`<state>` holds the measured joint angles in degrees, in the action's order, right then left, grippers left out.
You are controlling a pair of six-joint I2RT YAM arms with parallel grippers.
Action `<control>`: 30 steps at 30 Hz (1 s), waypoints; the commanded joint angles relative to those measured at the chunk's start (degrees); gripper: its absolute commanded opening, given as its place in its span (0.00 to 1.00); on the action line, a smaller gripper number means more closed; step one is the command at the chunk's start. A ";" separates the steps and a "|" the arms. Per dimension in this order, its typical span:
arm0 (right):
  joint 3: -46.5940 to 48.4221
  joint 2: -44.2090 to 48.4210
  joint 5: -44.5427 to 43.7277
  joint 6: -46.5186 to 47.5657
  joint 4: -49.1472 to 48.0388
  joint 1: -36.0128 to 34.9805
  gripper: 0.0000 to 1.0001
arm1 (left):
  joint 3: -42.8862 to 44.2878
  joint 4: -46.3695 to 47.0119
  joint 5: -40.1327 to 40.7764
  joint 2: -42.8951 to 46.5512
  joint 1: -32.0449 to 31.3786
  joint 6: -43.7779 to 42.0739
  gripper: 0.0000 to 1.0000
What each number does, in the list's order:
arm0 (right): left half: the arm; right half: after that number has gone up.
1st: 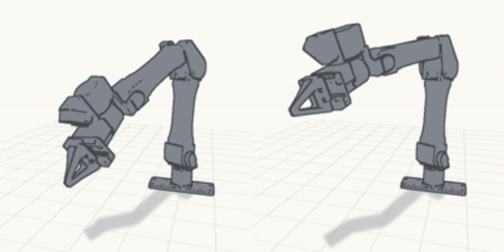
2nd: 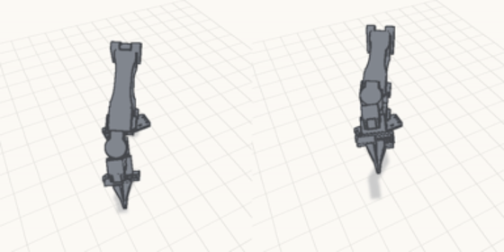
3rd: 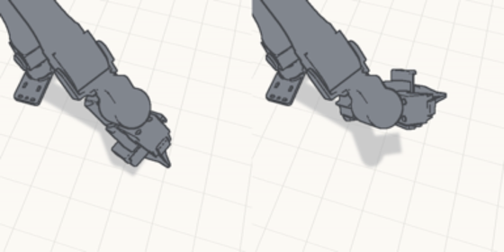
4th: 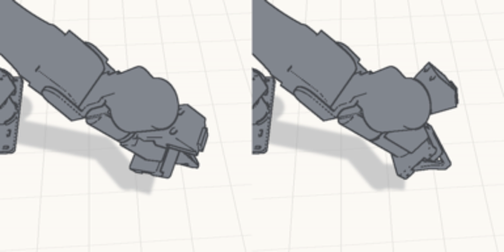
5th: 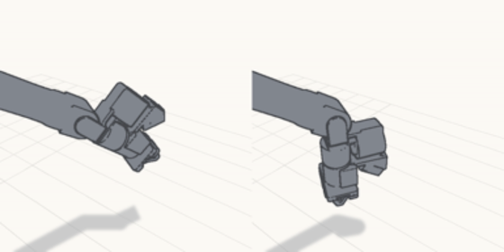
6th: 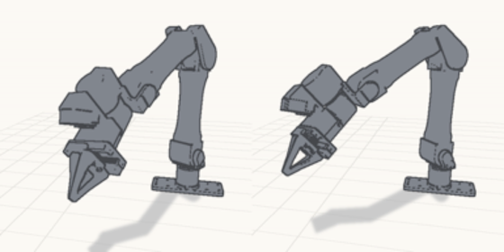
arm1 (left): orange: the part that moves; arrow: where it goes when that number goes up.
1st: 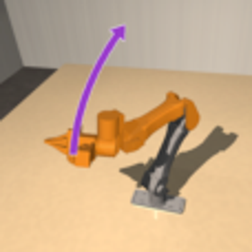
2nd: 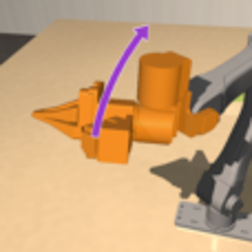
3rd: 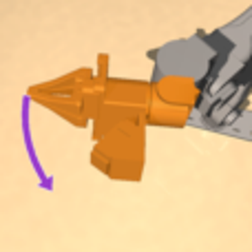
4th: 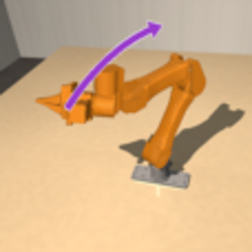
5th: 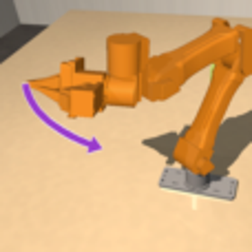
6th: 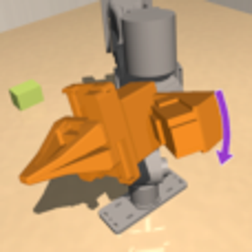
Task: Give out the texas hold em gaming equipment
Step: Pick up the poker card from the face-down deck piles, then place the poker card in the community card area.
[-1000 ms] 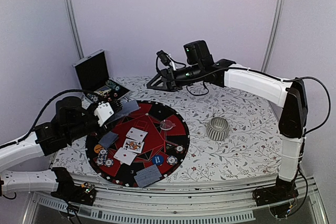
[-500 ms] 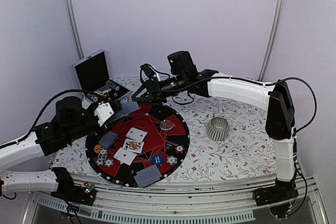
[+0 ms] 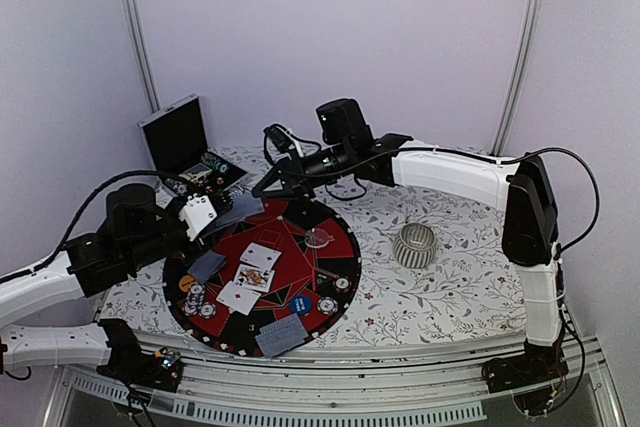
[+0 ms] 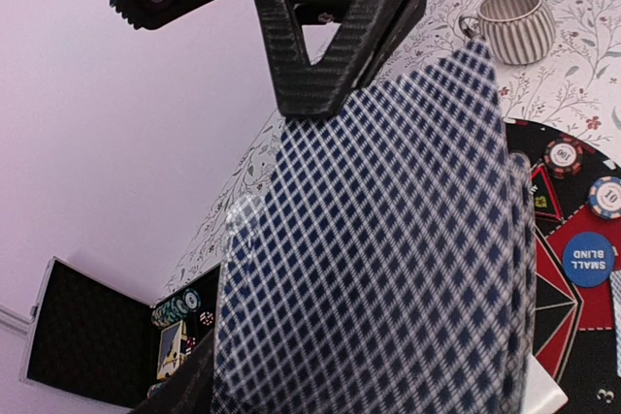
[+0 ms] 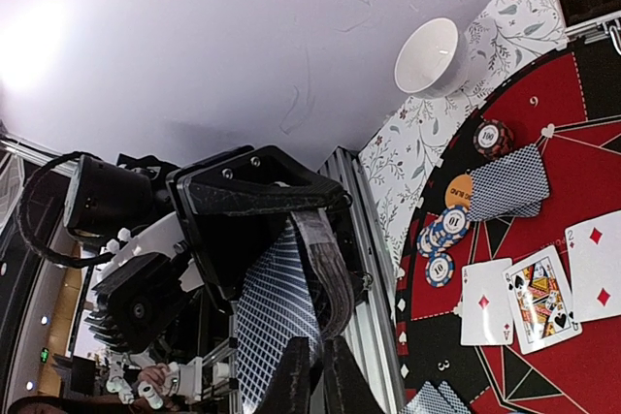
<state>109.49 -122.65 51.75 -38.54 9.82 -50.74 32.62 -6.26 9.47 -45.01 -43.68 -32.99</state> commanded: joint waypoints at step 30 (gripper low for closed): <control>-21.17 18.23 -25.26 -3.47 -24.48 8.57 0.02 | 1.48 0.96 1.04 1.33 0.77 -0.08 0.53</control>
<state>95.35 -105.97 42.24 -40.18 -5.06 -43.20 32.64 -6.26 9.78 -44.49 -43.68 -32.97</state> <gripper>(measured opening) 0.020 0.530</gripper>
